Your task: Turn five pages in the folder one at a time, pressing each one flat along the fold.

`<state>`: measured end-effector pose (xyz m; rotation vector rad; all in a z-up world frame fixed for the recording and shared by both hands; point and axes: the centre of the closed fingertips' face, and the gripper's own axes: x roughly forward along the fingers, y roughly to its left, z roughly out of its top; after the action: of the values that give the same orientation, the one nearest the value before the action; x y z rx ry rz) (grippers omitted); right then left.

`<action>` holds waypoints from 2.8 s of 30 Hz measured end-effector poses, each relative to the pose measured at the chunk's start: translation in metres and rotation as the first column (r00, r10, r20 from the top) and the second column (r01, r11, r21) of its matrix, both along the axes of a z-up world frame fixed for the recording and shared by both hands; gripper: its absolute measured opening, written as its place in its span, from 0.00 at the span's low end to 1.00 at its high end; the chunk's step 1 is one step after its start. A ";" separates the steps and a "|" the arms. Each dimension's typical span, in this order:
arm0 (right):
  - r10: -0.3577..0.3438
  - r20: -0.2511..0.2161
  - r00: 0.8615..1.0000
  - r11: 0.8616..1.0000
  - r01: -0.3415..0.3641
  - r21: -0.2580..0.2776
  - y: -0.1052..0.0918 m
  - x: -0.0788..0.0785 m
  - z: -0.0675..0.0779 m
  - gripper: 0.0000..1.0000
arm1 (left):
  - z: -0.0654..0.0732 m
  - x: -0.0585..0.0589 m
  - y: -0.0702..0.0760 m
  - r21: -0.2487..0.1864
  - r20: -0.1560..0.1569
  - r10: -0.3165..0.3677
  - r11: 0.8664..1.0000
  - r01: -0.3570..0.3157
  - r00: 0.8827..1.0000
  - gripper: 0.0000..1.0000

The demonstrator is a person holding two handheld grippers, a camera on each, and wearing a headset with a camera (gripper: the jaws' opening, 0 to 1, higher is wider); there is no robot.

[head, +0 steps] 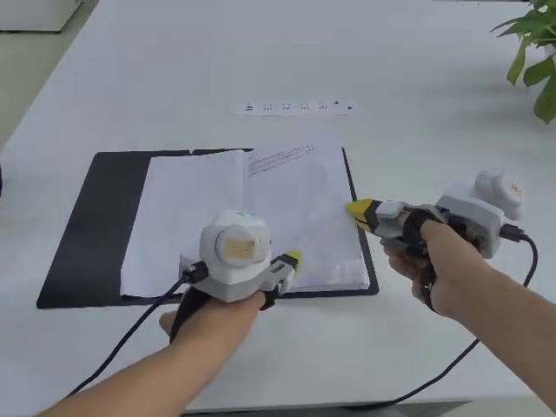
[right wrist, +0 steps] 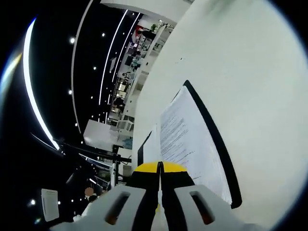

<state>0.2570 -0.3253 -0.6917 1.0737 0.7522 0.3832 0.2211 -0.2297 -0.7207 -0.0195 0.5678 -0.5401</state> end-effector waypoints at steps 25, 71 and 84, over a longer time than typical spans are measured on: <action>0.068 0.146 0.987 0.971 -0.032 -0.236 0.105 0.016 0.070 0.00 | 0.069 -0.024 0.139 -0.029 0.122 0.107 0.994 -0.104 0.987 0.33; 0.342 -0.129 0.931 0.808 -0.361 -0.466 0.309 0.009 -0.068 0.00 | 0.038 -0.038 0.260 -0.077 0.020 0.256 0.964 -0.254 0.967 0.36; 0.296 -0.203 0.933 0.821 -0.357 -0.446 0.312 0.010 -0.100 0.00 | 0.022 -0.039 0.251 -0.087 -0.014 0.235 0.968 -0.235 0.972 0.36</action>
<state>0.2671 -0.0131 -0.7917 0.4986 1.0858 0.3963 0.1821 0.0208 -0.6988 -0.1702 0.5361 -0.3336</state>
